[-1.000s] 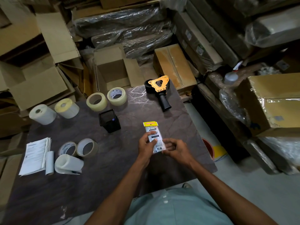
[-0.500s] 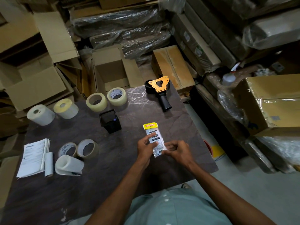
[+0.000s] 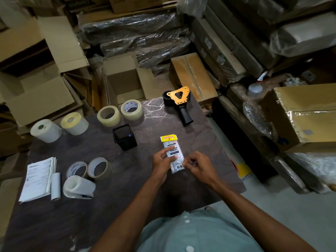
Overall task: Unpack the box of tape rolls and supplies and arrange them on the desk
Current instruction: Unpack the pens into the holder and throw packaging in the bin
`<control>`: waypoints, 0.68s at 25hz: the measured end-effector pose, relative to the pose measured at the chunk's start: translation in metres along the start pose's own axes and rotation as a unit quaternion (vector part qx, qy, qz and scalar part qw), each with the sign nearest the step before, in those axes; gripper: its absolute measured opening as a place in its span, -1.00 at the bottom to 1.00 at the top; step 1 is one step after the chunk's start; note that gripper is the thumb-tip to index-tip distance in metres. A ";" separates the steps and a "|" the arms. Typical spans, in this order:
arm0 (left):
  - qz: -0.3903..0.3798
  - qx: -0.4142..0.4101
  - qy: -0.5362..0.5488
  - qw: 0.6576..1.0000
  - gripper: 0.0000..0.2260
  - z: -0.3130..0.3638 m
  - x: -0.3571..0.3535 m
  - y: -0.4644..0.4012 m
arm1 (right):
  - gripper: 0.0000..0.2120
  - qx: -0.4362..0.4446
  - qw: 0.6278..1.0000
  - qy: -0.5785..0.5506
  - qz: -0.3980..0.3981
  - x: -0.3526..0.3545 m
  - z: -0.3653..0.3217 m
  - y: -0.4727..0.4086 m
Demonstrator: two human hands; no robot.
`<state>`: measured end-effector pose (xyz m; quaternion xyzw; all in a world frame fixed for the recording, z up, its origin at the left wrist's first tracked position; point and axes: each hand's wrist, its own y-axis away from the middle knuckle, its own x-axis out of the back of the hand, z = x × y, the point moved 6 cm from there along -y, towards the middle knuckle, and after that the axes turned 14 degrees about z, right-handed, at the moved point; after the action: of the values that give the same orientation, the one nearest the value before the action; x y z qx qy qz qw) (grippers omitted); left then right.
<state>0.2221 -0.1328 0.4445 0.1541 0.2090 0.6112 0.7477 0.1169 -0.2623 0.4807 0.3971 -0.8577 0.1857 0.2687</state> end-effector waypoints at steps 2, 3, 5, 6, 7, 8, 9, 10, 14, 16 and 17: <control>0.012 0.012 0.012 1.000 -0.60 0.001 0.001 -0.002 | -0.95 0.090 0.996 0.023 -0.002 0.002 -0.013 0.002; 0.017 0.018 0.015 1.000 -0.60 0.002 0.001 -0.003 | -0.95 0.126 0.992 0.027 -0.006 0.003 -0.018 0.005; 0.025 0.026 0.019 0.999 -0.59 0.003 0.003 -0.004 | -0.95 0.153 0.988 0.018 -0.013 0.003 -0.022 0.011; 0.031 0.030 0.021 0.999 -0.59 0.003 0.004 -0.005 | -0.95 0.149 0.989 0.009 -0.013 0.004 -0.022 0.014; 0.036 0.034 0.023 0.999 -0.58 0.003 0.006 -0.006 | -0.95 0.143 0.990 0.001 -0.011 0.006 -0.020 0.015; 0.040 0.038 0.026 0.998 -0.58 0.002 0.007 -0.006 | -0.94 0.139 0.990 -0.005 -0.008 0.007 -0.019 0.017; 0.041 0.041 0.029 0.998 -0.59 0.002 0.007 -0.006 | -0.93 0.143 0.990 -0.012 -0.004 0.008 -0.018 0.019; 0.041 0.044 0.032 0.998 -0.59 0.002 0.007 -0.005 | -0.92 0.148 0.989 -0.018 -0.004 0.009 -0.018 0.020; 0.051 0.048 0.039 0.997 -0.59 0.002 0.007 -0.002 | -0.72 0.167 0.985 -0.008 -0.038 0.006 -0.014 0.027; 0.057 0.050 0.051 0.996 -0.58 0.000 0.007 -0.002 | -0.64 0.188 0.981 0.021 -0.044 0.003 -0.013 0.029; 0.061 0.052 0.058 0.995 -0.58 -0.001 0.007 -0.001 | -0.66 0.196 0.979 0.031 -0.049 0.001 -0.015 0.030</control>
<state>0.2239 -0.1261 0.4418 0.1699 0.2736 0.6519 0.6865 0.0976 -0.2366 0.4899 0.4772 -0.7755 0.3492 0.2213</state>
